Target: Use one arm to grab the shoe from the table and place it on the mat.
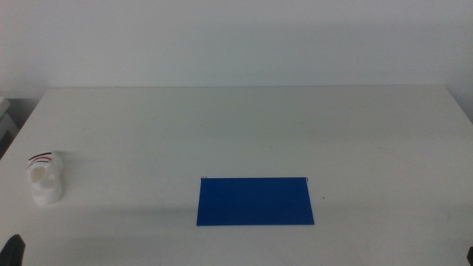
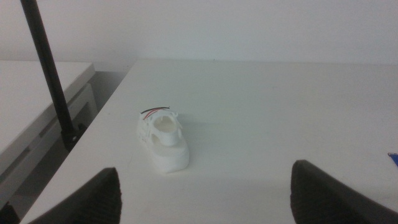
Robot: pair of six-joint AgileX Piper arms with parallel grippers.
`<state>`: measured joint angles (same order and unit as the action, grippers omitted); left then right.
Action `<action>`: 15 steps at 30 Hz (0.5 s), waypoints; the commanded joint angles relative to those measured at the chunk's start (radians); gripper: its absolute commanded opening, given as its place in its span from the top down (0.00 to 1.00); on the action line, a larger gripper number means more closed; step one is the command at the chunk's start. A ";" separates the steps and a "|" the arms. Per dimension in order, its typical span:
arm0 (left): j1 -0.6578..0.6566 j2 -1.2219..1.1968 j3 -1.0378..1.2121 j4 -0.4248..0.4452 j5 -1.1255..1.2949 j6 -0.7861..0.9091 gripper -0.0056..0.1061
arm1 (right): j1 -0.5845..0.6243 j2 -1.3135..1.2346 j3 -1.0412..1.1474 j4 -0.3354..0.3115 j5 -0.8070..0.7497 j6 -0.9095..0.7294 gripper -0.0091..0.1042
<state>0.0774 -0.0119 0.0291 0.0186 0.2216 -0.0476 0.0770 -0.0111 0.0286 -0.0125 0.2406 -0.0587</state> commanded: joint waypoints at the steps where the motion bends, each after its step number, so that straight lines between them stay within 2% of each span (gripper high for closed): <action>1: -0.004 -0.014 0.008 -0.007 -0.055 -0.011 0.11 | 0.003 0.004 0.005 -0.011 -0.073 -0.010 0.23; 7: -0.004 -0.010 -0.018 -0.005 -0.020 -0.011 0.11 | 0.003 0.004 0.005 -0.011 -0.073 -0.010 0.23; 15: -0.004 0.115 -0.209 0.053 0.152 -0.011 0.11 | 0.003 0.004 0.005 -0.011 -0.073 -0.010 0.23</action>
<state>0.0774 0.0636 -0.1180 0.0591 0.4046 -0.0476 0.0770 -0.0111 0.0286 -0.0125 0.2406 -0.0587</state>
